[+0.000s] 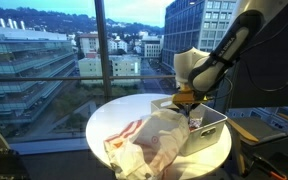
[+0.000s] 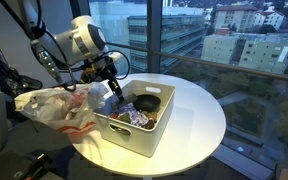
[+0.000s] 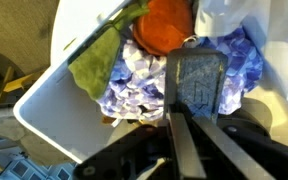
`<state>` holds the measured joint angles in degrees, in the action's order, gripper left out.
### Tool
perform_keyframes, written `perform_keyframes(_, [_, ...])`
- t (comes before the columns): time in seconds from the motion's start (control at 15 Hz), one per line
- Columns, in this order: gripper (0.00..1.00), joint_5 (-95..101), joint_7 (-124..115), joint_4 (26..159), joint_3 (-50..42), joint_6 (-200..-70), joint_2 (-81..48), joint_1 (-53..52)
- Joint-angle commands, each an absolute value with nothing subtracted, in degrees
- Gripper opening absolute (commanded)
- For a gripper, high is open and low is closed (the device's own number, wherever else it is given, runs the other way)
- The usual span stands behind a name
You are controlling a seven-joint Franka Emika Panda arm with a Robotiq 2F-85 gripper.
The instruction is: Remove the black bowl from the plastic bag, put it in the white basket, remove the duster and toy moose from the white basket and put them in the plastic bag
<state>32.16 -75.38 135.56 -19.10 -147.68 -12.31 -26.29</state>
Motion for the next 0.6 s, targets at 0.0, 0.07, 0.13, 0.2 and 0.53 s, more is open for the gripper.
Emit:
perform_keyframes(0.0, [0.06,41.4,-82.0,136.5,-13.0,-137.1,-3.3,-21.8])
perform_keyframes(0.07, [0.06,41.0,-80.8,136.8,-10.2,-134.3,-1.1,-20.1])
perform_keyframes(0.13, [0.06,39.7,-79.1,137.0,-7.7,-132.2,0.6,-18.5])
perform_keyframes(0.2, [0.06,38.1,-77.3,137.2,-5.2,-130.4,2.6,-17.3])
perform_keyframes(0.53, [0.07,25.1,-62.6,138.8,4.0,-130.1,10.3,-14.6])
